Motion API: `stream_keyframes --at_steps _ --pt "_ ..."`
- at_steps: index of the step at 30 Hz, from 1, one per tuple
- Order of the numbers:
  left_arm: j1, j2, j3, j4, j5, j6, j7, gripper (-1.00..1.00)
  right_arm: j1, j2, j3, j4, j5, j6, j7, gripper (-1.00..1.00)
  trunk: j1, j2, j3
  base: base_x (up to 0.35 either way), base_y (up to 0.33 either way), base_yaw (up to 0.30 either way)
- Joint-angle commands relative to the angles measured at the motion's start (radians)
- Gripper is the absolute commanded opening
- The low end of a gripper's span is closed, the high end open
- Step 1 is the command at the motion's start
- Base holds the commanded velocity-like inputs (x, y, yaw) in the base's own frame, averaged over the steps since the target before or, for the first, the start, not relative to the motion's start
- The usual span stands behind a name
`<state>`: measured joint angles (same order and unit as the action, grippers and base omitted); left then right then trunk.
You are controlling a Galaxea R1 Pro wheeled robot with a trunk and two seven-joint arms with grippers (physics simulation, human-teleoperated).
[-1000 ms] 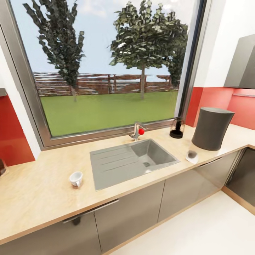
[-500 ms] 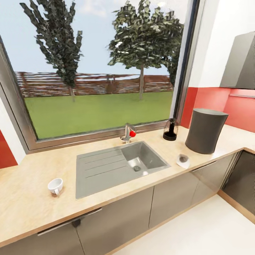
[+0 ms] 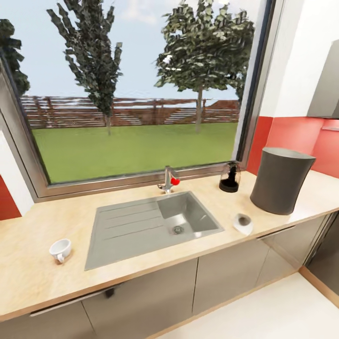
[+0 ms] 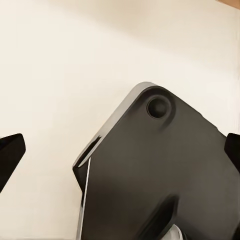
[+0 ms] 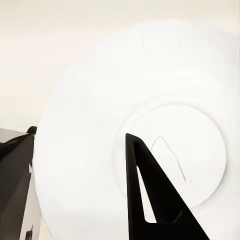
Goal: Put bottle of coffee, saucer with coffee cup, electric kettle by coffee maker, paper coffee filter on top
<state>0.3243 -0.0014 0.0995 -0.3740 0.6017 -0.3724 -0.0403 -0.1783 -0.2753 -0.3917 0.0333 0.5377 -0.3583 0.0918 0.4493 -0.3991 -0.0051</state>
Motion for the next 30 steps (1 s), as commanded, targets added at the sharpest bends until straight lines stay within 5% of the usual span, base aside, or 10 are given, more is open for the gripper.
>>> stream_keyframes --at_steps 1,30 --pt "0.001 0.000 0.000 -0.002 0.010 0.000 -0.004 1.00 -0.001 -0.001 -0.009 0.003 0.004 -0.004 0.003 -1.00 0.001 -0.001 -0.001 0.140 -0.305 0.108" --pt "0.001 0.000 0.000 -0.002 0.010 0.000 -0.004 1.00 -0.001 -0.001 -0.009 0.003 0.004 -0.004 0.003 -1.00 0.001 -0.001 -0.001 0.082 -0.307 0.008"
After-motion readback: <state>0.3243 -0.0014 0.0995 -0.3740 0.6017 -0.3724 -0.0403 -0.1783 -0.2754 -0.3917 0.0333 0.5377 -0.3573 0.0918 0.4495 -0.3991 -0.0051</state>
